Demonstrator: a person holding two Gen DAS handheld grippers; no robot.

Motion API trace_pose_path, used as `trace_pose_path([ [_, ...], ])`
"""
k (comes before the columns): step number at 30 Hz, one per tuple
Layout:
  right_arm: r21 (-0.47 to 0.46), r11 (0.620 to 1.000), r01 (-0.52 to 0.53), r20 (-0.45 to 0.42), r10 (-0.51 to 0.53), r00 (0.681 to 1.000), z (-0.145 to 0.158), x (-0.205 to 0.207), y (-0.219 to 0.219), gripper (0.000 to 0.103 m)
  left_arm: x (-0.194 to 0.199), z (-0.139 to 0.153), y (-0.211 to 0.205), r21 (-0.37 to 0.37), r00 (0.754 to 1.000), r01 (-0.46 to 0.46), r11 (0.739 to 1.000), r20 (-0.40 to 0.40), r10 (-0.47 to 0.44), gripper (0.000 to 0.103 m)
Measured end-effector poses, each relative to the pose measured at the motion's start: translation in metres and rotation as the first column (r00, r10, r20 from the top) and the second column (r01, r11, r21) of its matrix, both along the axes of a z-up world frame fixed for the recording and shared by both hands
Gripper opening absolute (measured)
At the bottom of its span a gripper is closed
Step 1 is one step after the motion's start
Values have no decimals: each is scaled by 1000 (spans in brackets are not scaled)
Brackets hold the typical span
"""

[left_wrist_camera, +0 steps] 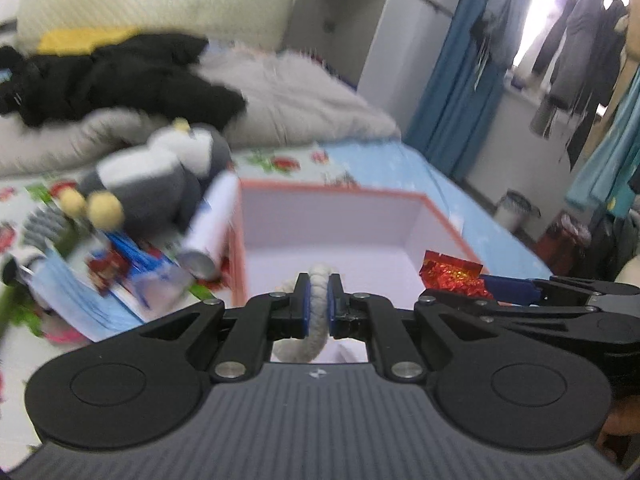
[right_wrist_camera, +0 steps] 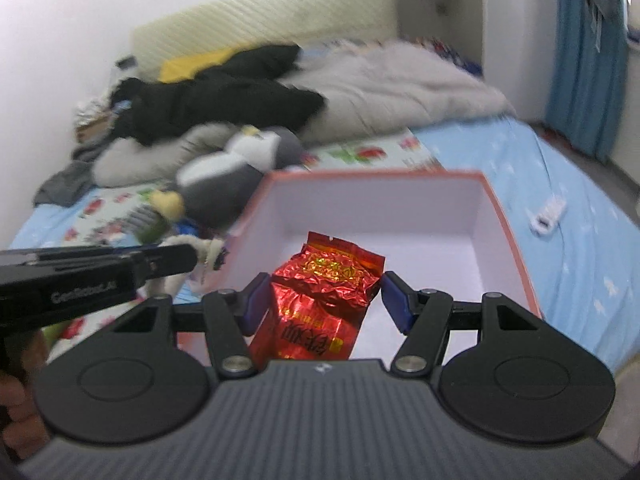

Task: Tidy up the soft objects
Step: 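Open both tools to drop the packet and ring into the box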

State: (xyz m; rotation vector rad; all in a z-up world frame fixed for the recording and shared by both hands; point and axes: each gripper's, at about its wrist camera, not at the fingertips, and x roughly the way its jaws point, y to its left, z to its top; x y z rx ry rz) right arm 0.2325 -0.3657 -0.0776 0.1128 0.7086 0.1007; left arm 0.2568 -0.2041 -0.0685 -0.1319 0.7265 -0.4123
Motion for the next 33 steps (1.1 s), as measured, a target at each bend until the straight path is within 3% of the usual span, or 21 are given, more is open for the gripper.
trace_pose_path([
  [10,35,995,89,-190,-81,978,-69,39,-50,64,66,-76,-48,43,985,50,998,-170,-42,10],
  [17,52,992,113,-236,-98,967,-83,42,-60,65,78,-91,-54,38,975,49,998,-219,-39,11],
  [18,55,992,117,-237,-101,966,-82,43,-61,69,78,-91,-53,32,972,45,998,-231,-36,12],
  [20,55,990,127,-242,-110,964,-80,45,-61,69,79,-89,-51,24,967,44,999,-252,-37,29],
  [22,60,989,132,-237,-114,965,-76,44,-61,69,75,-80,-47,25,972,32,999,-234,-26,38],
  [33,58,994,95,-42,-93,995,2,8,-38,69,25,12,-10,29,999,-5,1000,-47,7,39],
])
